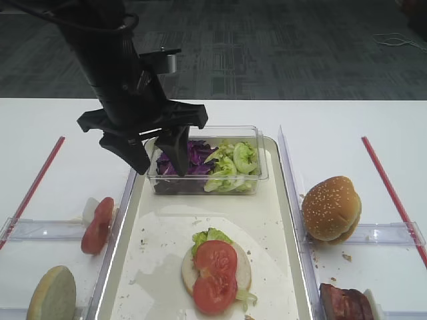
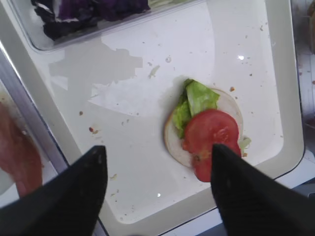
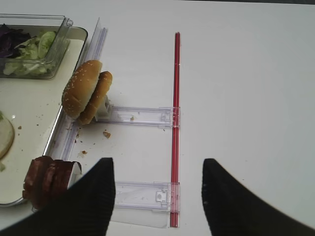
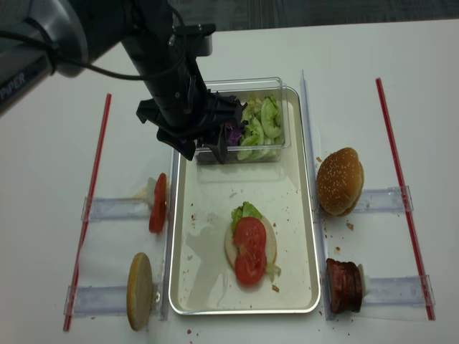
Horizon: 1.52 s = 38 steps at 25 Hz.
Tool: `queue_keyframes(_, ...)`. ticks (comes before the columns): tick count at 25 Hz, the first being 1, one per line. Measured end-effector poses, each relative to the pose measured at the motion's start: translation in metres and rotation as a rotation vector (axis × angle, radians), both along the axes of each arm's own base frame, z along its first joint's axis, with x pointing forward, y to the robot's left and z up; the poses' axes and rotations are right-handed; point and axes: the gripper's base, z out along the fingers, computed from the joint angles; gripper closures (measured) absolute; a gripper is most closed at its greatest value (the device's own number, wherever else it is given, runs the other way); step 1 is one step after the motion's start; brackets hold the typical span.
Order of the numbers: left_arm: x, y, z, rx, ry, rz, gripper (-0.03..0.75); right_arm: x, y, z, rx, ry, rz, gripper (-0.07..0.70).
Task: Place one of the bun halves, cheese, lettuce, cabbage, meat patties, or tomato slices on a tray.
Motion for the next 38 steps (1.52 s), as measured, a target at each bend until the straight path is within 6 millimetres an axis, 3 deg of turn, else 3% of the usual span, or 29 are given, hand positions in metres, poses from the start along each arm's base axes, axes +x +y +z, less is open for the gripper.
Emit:
queue_keyframes(8,0.01,0.021,-0.002,0.104,-0.045,0.011,0.285,0.0,0.0,0.0,0.0,0.0,0.0,0.225)
queue_keyframes(17,0.037,0.09,-0.003,0.207,-0.077,0.163,0.285,0.0,0.0,0.0,0.0,0.0,0.0,0.225)
queue_keyframes(25,0.048,0.144,-0.003,0.278,-0.085,0.259,0.285,0.0,0.0,0.0,0.002,0.0,-0.001,0.226)
queue_keyframes(32,0.05,0.169,-0.003,0.302,-0.085,0.29,0.289,0.0,0.0,0.0,0.002,0.0,-0.001,0.227)
queue_keyframes(38,0.051,0.177,-0.003,0.305,-0.083,0.309,0.292,0.0,0.0,0.0,0.002,0.0,-0.001,0.227)
